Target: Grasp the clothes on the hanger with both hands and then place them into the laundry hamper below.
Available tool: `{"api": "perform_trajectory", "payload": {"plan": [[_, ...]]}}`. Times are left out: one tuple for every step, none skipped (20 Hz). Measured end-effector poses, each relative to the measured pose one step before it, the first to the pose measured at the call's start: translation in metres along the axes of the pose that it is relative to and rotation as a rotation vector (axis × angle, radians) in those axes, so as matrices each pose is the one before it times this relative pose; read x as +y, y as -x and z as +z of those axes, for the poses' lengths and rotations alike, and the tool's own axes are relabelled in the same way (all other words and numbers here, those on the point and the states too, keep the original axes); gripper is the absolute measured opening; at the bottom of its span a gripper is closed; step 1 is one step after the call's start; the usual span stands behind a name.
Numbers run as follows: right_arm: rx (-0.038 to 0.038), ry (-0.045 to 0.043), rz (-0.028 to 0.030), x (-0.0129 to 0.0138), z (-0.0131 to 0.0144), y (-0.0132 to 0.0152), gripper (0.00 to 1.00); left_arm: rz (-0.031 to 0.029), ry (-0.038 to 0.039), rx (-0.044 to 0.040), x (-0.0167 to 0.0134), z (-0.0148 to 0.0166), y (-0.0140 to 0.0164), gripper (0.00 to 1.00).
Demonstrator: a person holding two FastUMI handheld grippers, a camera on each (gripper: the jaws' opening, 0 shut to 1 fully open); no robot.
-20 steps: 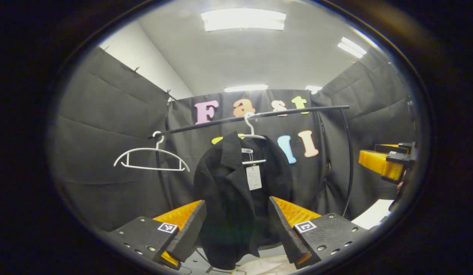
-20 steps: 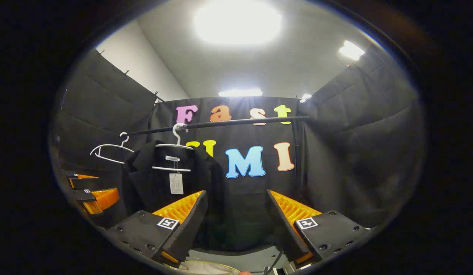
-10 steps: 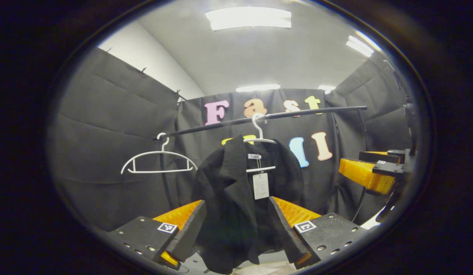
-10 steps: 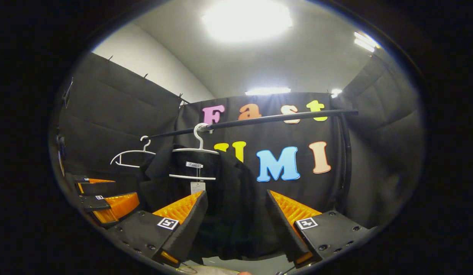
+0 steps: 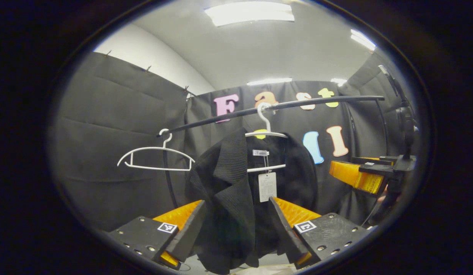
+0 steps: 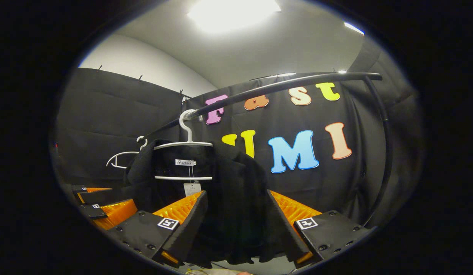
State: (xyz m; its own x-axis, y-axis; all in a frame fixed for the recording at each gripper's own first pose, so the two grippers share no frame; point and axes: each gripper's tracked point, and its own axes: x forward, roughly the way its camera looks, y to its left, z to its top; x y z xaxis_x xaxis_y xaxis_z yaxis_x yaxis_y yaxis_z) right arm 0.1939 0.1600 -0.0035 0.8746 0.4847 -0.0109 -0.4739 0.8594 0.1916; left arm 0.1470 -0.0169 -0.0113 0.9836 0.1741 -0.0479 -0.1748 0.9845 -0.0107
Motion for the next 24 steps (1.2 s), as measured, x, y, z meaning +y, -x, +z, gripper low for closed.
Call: {"api": "perform_trajectory", "payload": {"plan": [[0.00302,-0.0058,0.00744,-0.0012,-0.00105,-0.00901,0.95,0.00629,0.00477,0.00824,-0.00085,-0.00269,-0.00605,0.94],[0.00486,-0.00412,0.00787,-0.00085,-0.00208,-0.00802,0.95,0.00737,0.00308,0.00813,-0.00025,-0.00265,-0.00612,0.94],[0.00304,-0.00362,0.00359,-0.00136,-0.00189,-0.00909,0.95,0.00447,0.00087,0.0078,-0.00027,-0.00241,-0.0051,0.94],[0.00351,-0.0028,0.00094,-0.0027,-0.00127,-0.00858,0.95,0.0071,-0.00252,0.00464,0.00003,-0.00162,-0.00436,0.94],[0.0029,-0.00636,0.00341,-0.00138,-0.00142,-0.00787,0.93,0.00812,-0.00543,0.00226,0.00084,-0.00024,-0.00535,0.94],[0.00455,-0.00806,0.00565,-0.00058,-0.00158,-0.00912,0.93,0.00698,-0.00617,0.00268,-0.00007,-0.0014,-0.00437,0.94],[0.00587,-0.00675,0.0074,-0.00022,-0.00171,-0.00687,0.95,0.00642,-0.00448,0.00307,0.00018,-0.00101,-0.00435,0.94],[0.01123,-0.00215,0.00792,0.00071,-0.0033,-0.00593,0.93,0.00516,-0.00096,0.00503,-0.00005,-0.00173,-0.00341,0.94],[0.01143,-0.00151,0.01077,0.00202,-0.00181,-0.00599,0.93,0.00268,0.00191,0.00398,-0.00151,-0.00004,-0.00449,0.94],[0.0088,-0.00054,0.01198,0.00216,-0.00217,-0.00128,0.96,0.00052,0.00238,0.00369,-0.00195,-0.00101,-0.00429,0.94],[0.0036,0.00106,0.00583,0.00009,-0.00117,-0.0044,0.98,0.0007,-0.00045,0.00188,-0.00146,-0.00088,-0.00352,0.94],[0.00452,0.00179,0.00589,0.00044,-0.00086,-0.00722,0.93,0.00211,-0.00382,0.00036,-0.00085,0.00024,-0.00333,0.94],[0.00691,-0.0003,0.01,0.00221,-0.00182,-0.00813,0.93,0.00174,-0.00689,0.00013,-0.00192,0.00111,-0.0035,0.94],[0.00843,-0.00108,0.01078,0.00259,-0.00226,-0.0064,0.93,0.00084,-0.0085,-0.00192,-0.00168,0.00034,-0.0036,0.94],[0.01097,-0.00068,0.01208,0.00348,-0.003,-0.00473,0.98,0.0028,-0.00796,-0.00265,-0.00187,0.00133,-0.00326,0.94],[0.01181,-0.00188,0.01235,0.0023,-0.00247,-0.00483,0.98,0.00057,-0.00339,-0.00238,-0.00153,0.00109,-0.00255,0.94],[0.01355,-0.00436,0.01192,0.00187,-0.00317,-0.0051,0.98,0.00348,-0.00115,0.00104,-0.00093,-0.00037,-0.00329,0.94],[0.01343,-0.00605,0.00597,0.00071,-0.00209,-0.00442,0.98,0.00523,-0.0013,0.00239,-0.00048,-0.00017,-0.0021,0.94],[0.01044,-0.00938,0.0041,0.00068,-0.00128,-0.0037,0.98,0.00052,0.0002,0.00829,-0.00161,-0.0023,-0.00327,0.94],[0.00248,-0.01443,0.00588,0.00096,0.00085,-0.00282,0.98,0.00087,0.00049,0.01512,-0.00156,-0.00439,-0.00184,0.94],[0.00112,-0.01971,0.0011,0.0007,0.00051,-0.00167,0.98,0.00605,-0.00019,0.00918,-0.00048,-0.00144,-0.00318,0.94],[0.00252,-0.02191,0.00586,0.00094,0.00102,-0.00187,0.97,0.01871,-0.00072,0.00162,0.00359,-0.003,-0.00181,0.84],[0.00469,-0.01853,0.00233,0.00035,-0.00011,-0.00239,0.85,0.00499,0.00034,0.00612,0.00079,-0.0016,-0.00252,0.74],[0.00386,-0.01279,-0.00268,-0.00167,0.00049,-0.00097,0.79,0.01104,-0.00409,0.01334,0.00081,-0.00333,-0.0027,0.64]]}}
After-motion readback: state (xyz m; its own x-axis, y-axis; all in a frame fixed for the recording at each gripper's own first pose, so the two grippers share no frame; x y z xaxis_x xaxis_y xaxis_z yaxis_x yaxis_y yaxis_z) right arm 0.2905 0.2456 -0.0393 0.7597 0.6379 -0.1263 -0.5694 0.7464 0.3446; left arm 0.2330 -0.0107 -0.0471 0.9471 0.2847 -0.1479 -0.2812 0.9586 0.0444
